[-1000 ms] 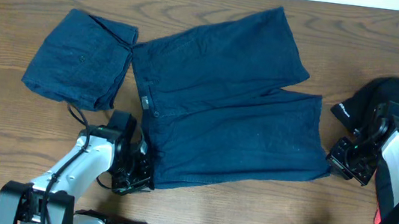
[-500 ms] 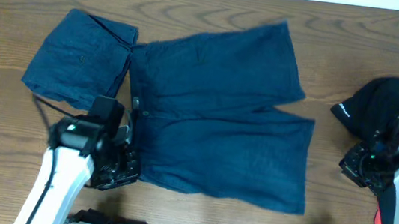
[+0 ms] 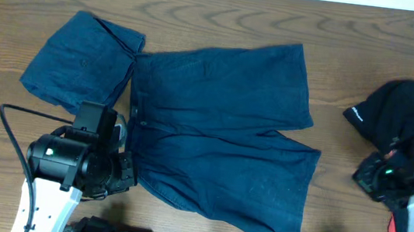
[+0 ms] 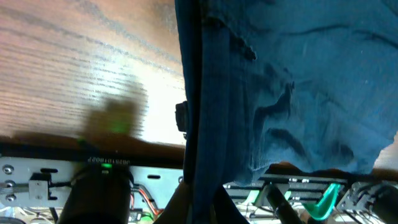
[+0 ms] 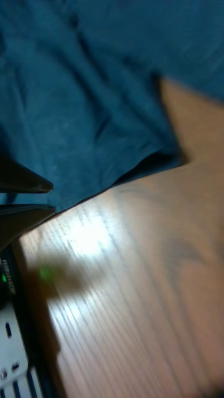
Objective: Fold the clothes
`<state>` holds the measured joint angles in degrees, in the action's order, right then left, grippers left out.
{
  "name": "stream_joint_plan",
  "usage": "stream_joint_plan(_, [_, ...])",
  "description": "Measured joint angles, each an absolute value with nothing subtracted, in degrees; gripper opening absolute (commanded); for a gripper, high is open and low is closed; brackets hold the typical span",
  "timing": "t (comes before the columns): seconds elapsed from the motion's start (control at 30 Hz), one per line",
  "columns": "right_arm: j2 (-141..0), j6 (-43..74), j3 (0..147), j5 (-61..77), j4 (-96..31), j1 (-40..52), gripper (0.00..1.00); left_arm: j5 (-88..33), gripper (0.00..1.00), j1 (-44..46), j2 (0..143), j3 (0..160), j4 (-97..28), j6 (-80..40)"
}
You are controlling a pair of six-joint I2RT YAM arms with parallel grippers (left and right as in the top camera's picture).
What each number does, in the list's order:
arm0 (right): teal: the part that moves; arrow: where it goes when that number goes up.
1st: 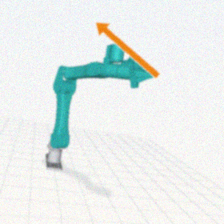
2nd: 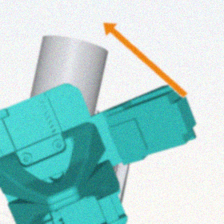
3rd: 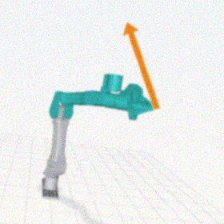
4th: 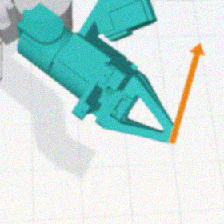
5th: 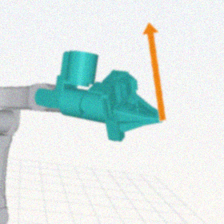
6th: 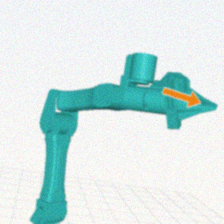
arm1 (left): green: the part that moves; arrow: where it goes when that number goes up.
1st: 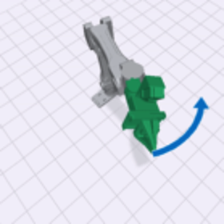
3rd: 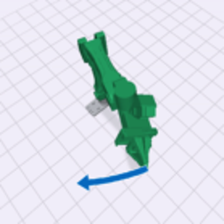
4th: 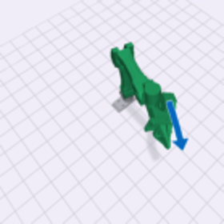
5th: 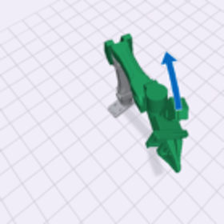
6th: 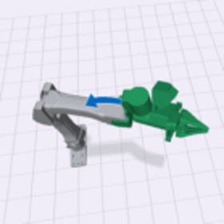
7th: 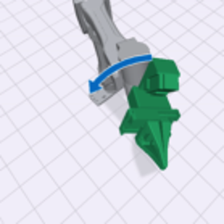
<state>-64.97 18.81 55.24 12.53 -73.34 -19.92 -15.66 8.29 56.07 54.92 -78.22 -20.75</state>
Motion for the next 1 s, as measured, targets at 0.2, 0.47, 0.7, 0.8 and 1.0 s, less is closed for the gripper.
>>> stream_joint_plan(0.2, [-67.1, 17.3, 38.4, 23.7, -53.5, -14.9, 0.01, -14.8, 0.06, 8.3, 57.3, 54.9, -76.7, -20.8])
stream_joint_plan(0.47, [-70.5, 24.2, 24.1, 29.0, -26.3, -8.2, 0.01, -14.6, 0.06, 8.3, 59.8, 54.9, -73.6, -20.8])
stream_joint_plan(0.7, [-80.0, 33.8, 21.7, 26.2, -4.7, -5.3, 0.01, -14.6, 0.06, 8.3, 62.9, 54.9, -69.9, -20.8])
stream_joint_plan(0.8, [-84.8, 37.1, 22.6, 25.8, 4.3, -4.9, 0.01, -14.6, 0.06, 8.3, 64.4, 54.9, -68.3, -20.8])
stream_joint_plan(1.0, [-94.3, 39.7, 31.6, 25.7, 6.1, -4.7, 0.01, -14.6, 0.06, 8.3, 67.4, 54.9, -65.3, -20.8])
